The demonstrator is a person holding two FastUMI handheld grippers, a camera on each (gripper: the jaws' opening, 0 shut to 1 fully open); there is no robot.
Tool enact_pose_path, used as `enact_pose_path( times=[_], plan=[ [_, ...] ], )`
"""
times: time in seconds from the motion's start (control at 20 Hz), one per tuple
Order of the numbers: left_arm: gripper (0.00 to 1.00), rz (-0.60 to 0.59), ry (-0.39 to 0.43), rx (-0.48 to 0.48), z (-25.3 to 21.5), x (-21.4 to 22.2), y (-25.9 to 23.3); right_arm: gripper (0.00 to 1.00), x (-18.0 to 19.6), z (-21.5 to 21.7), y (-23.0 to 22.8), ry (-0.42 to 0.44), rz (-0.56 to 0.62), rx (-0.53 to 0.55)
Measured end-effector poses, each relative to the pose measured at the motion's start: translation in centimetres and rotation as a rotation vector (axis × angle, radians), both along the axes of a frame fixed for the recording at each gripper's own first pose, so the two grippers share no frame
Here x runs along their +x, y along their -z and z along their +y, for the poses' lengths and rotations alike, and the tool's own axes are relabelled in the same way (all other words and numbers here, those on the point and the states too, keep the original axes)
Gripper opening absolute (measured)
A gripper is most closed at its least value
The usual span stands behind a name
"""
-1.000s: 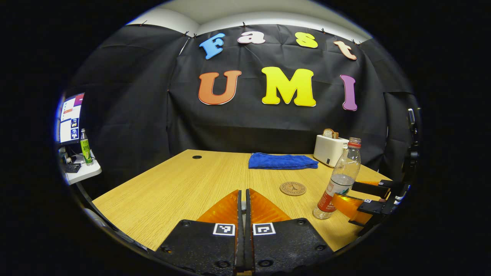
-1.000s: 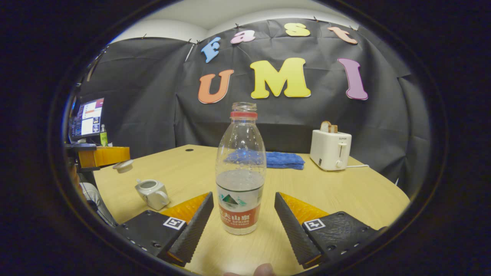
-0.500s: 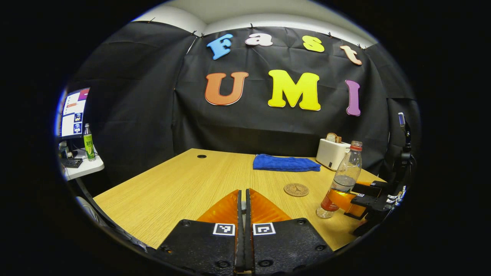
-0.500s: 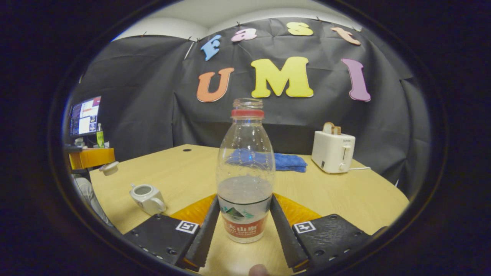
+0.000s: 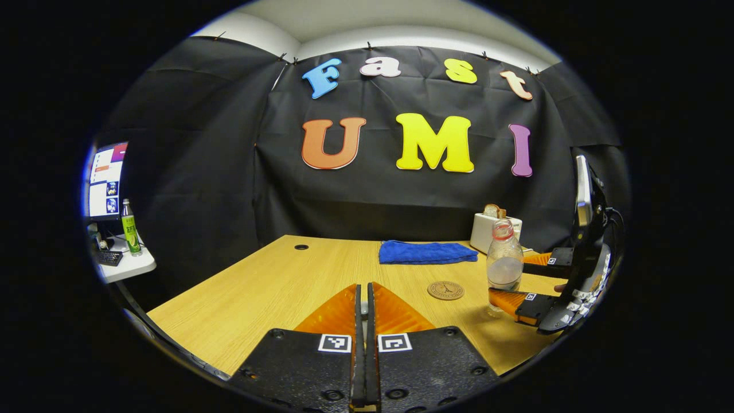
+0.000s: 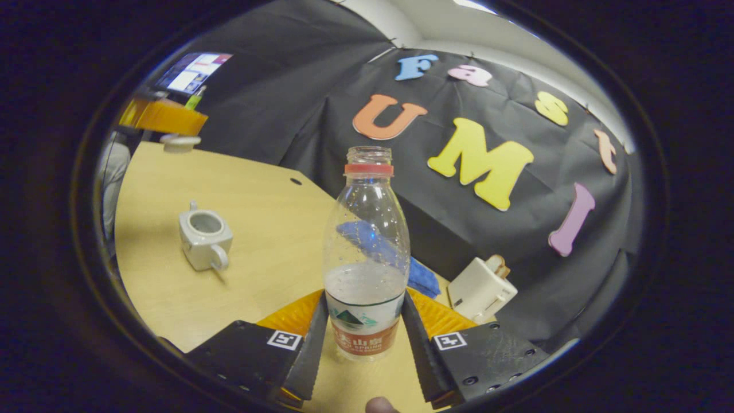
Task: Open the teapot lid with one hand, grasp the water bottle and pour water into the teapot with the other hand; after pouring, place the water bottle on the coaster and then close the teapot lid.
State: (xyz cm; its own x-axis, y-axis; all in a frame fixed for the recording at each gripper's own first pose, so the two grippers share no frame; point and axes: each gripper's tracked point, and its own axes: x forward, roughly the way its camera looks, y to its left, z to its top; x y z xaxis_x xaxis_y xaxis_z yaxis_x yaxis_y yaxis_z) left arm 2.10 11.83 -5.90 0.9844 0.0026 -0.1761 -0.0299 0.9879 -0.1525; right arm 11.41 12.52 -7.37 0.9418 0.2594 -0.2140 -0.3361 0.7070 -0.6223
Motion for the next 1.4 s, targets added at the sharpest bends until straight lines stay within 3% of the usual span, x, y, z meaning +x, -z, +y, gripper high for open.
enact_pose_path(
  times=[0.2, 0.65, 0.9, 1.4],
  plan=[
    [0.03, 0.034, 0.018, 0.013, 0.3, -0.3, 0.8, 0.69, 0.2, 1.5, 0.2, -0.045, -0.102, -0.236],
    [0.03, 0.004, 0.071, 0.001, 1.5, -0.6, 0.4, 0.69, 1.1, 3.5, 1.0, -0.111, -0.257, -0.603],
    [0.03, 0.000, 0.057, -0.007, 2.8, -0.9, 0.3, 0.69, 1.6, 4.1, 1.4, -0.132, -0.301, -0.744],
    [0.03, 0.012, 0.065, -0.003, 3.2, -0.9, 0.8, 0.68, 1.9, 5.7, 0.2, -0.176, -0.426, -0.907]
  ],
)
